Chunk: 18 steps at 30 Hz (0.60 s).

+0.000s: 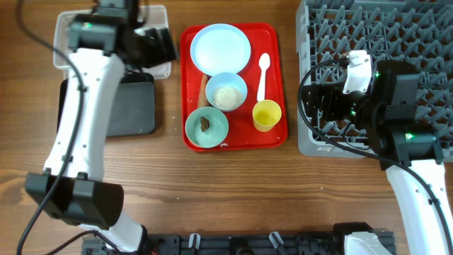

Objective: Sort waste into correct bins and load items into the dishwasher rack
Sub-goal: 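Carry the wrapper with the left gripper and drop it in the clear bin, then grasp the green bowl with the left gripper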

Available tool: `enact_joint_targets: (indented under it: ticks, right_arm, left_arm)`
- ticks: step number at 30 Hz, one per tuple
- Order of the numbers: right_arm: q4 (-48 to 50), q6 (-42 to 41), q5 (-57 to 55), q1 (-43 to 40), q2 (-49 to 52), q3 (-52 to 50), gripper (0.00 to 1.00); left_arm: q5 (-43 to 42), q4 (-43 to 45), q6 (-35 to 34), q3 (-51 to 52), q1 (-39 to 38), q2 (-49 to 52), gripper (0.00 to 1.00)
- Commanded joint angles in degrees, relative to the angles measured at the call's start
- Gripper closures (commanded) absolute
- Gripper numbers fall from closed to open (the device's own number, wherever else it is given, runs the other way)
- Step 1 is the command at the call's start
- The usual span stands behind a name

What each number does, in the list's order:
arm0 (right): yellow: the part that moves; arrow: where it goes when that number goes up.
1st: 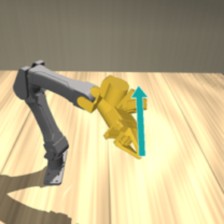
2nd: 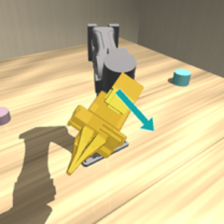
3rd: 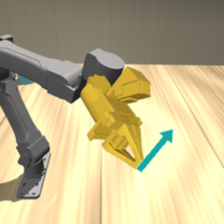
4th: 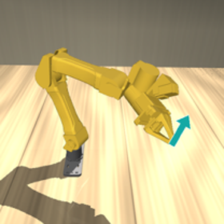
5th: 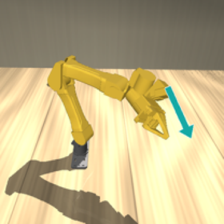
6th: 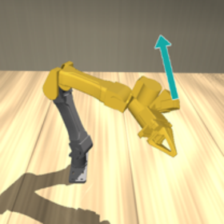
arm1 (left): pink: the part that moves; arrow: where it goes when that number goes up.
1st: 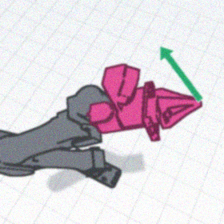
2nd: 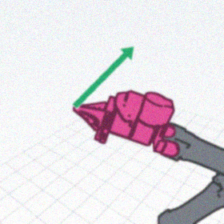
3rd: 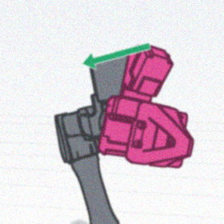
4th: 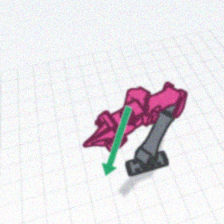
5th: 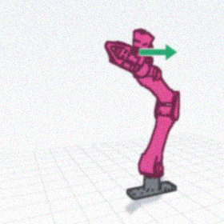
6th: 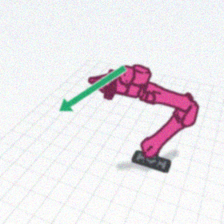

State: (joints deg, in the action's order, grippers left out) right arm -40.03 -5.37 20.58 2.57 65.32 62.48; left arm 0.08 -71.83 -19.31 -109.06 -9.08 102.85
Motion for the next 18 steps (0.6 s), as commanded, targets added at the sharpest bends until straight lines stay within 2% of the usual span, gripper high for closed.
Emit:
enact_joint_targets:
  ticks: [1,2,8,13,18]
  right_arm:
    - [0.3,-0.8,1.0,0.2,0.2,1.5,0.00]
    - [0.3,-0.9,1.0,0.2,0.2,1.5,0.00]
    - [0.3,-1.2,1.4,0.2,0.2,1.5,0.00]
    - [0.3,-1.2,2.1,0.2,0.2,1.5,0.00]
    - [0.1,-1.3,2.1,0.2,0.2,1.5,0.00]
  left_arm:
    - [-3.2,-0.6,5.2,7.3,-7.7,1.5,0.12]
    - [-4.3,0.7,4.4,10.7,-10.8,1.5,0.15]
    - [-3.3,13.9,-0.4,27.1,-21.5,1.5,0.19]
    - [-3.2,23.6,4.7,35.1,-25.0,1.5,0.22]
    - [-3.3,30.3,8.6,41.4,-25.3,1.5,0.34]
